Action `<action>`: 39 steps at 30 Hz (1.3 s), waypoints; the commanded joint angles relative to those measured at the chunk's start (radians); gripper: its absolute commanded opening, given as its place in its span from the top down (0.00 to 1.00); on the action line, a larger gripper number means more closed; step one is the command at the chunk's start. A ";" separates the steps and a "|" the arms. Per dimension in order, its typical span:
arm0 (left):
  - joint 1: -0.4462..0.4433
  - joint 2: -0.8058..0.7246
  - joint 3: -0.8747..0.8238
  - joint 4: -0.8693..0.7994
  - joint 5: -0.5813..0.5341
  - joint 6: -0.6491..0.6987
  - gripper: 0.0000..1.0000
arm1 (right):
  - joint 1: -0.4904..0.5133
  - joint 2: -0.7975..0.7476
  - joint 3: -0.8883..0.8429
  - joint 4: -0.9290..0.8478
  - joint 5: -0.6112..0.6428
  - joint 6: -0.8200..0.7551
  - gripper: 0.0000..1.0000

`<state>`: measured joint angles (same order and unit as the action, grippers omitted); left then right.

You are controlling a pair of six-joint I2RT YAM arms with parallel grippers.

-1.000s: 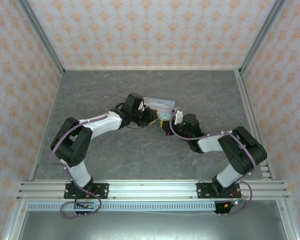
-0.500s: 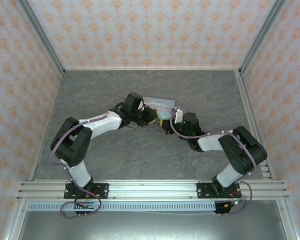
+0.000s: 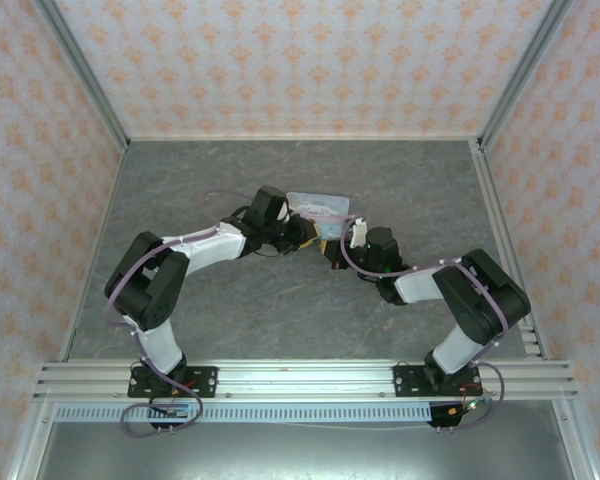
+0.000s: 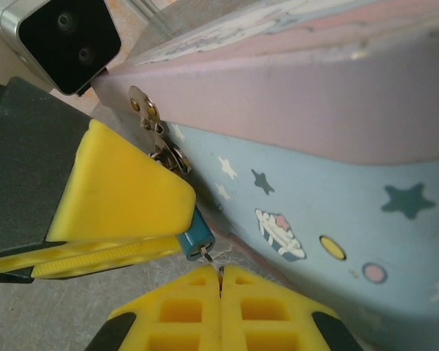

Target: Unlock the padlock with the key

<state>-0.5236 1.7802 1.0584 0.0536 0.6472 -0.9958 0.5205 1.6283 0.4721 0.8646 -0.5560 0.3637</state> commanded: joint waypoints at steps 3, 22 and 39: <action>-0.026 0.067 -0.026 0.112 0.044 -0.034 0.84 | 0.006 0.070 -0.029 0.177 0.011 0.057 1.00; -0.013 0.026 -0.108 0.131 -0.054 -0.032 0.48 | 0.014 0.152 -0.071 0.220 0.057 0.185 1.00; -0.007 -0.085 -0.254 0.315 -0.152 -0.199 0.43 | 0.024 0.131 -0.028 0.194 0.057 0.460 1.00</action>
<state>-0.5346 1.7096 0.8154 0.2897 0.5320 -1.1511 0.5385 1.7786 0.4137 1.0523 -0.5121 0.7525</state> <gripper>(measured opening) 0.578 0.048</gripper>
